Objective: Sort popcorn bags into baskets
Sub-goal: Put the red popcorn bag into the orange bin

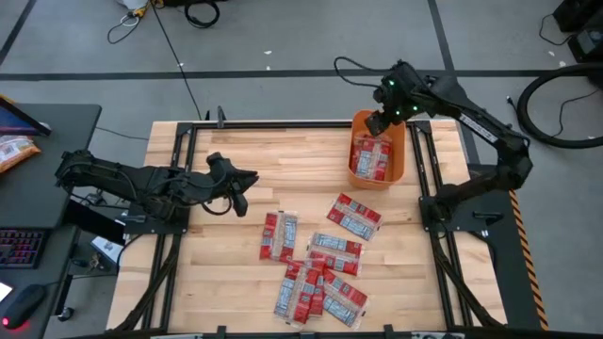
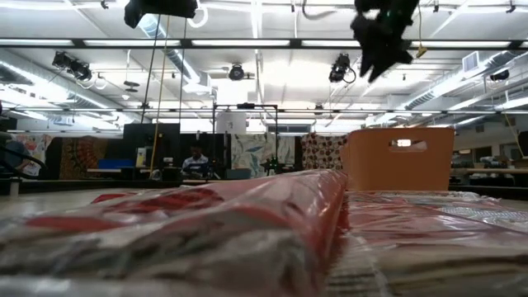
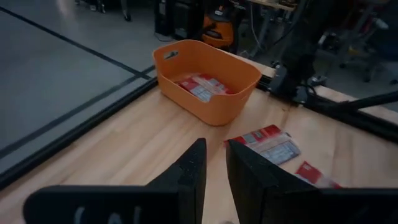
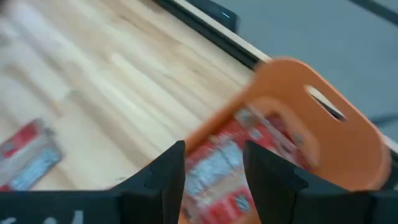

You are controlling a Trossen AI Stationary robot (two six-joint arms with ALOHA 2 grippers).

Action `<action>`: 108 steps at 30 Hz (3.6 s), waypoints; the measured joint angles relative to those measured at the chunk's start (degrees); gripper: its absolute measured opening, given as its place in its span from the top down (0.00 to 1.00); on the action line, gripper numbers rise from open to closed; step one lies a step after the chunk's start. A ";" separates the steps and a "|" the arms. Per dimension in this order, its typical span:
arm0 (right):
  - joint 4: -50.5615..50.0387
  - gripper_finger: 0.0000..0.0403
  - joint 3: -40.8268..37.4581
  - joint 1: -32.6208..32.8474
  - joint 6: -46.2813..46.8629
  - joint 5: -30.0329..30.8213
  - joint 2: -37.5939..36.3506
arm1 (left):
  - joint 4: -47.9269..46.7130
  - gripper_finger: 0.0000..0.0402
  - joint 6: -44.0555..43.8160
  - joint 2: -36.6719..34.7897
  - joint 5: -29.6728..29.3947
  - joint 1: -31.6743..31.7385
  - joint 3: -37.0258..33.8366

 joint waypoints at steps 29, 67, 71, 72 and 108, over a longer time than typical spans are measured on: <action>7.40 0.59 -1.25 36.13 8.91 6.76 8.18 | -5.16 0.83 2.00 28.33 52.32 9.59 0.04; 7.38 0.59 -1.25 48.00 27.28 16.82 7.99 | -8.25 0.59 40.25 36.16 40.23 3.28 0.00; 7.39 0.59 -1.25 48.00 27.12 17.07 7.99 | -9.54 0.60 34.54 36.16 43.31 2.92 -0.02; 7.41 0.59 -1.25 48.00 26.87 17.12 7.99 | -9.13 0.60 34.19 36.16 42.61 2.71 -0.02; 9.07 0.59 -1.25 47.23 20.50 17.09 8.04 | -10.25 0.99 26.85 35.05 38.42 4.84 -0.15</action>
